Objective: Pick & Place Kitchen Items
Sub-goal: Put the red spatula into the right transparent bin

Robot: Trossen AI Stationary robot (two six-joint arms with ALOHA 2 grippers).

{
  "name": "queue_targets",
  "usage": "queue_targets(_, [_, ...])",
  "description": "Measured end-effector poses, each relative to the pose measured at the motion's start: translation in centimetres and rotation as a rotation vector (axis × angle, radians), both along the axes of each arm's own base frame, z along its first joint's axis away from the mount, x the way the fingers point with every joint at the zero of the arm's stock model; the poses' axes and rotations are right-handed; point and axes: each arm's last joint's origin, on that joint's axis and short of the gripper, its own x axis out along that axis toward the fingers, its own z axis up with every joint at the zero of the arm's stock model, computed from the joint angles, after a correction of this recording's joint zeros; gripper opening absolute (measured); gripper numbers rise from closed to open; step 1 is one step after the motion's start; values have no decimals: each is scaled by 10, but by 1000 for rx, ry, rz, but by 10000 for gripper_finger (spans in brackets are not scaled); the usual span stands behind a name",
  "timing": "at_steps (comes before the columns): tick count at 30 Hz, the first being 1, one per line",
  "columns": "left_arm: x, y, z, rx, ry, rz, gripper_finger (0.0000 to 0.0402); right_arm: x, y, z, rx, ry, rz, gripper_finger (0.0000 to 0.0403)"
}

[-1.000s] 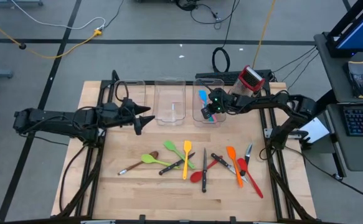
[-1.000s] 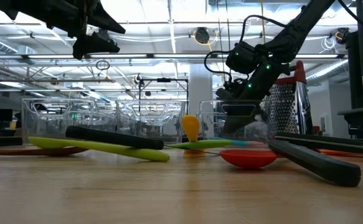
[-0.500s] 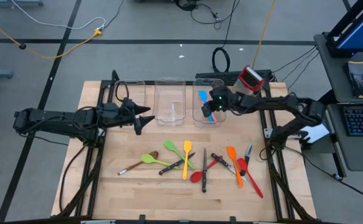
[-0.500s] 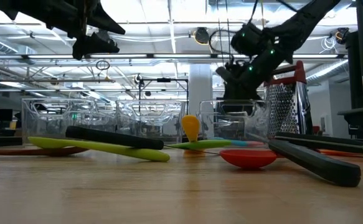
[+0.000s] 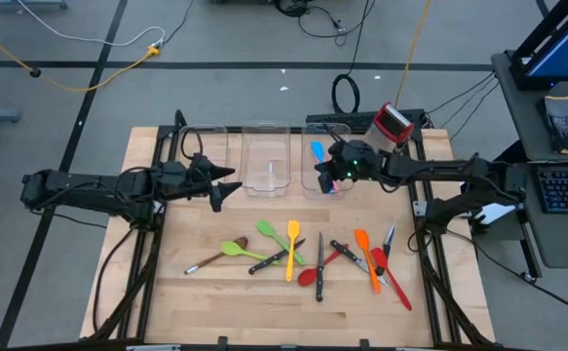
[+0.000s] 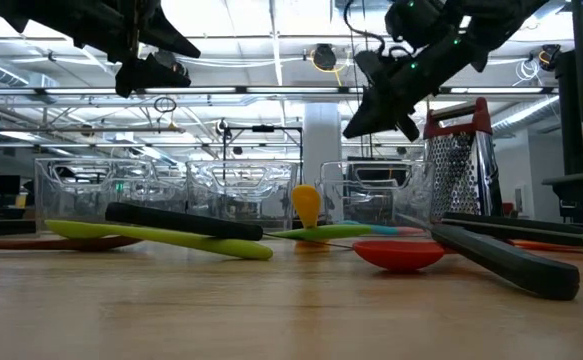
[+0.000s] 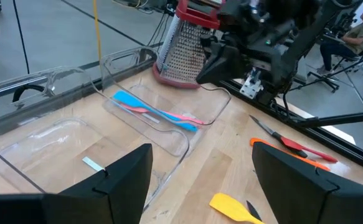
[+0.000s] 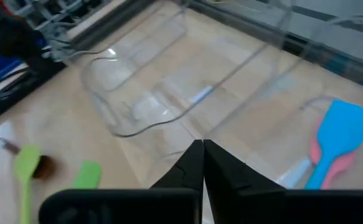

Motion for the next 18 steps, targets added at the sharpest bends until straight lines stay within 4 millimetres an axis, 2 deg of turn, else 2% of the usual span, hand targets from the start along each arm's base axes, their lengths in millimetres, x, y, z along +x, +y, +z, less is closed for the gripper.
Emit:
queue_targets(8, [0,0,0,-1,-2,0,278,-5,20,15,-17,-56,65,1])
queue_targets(18, [0,0,1,4,-7,-1,278,-34,39,19,-21,-123,100,1])
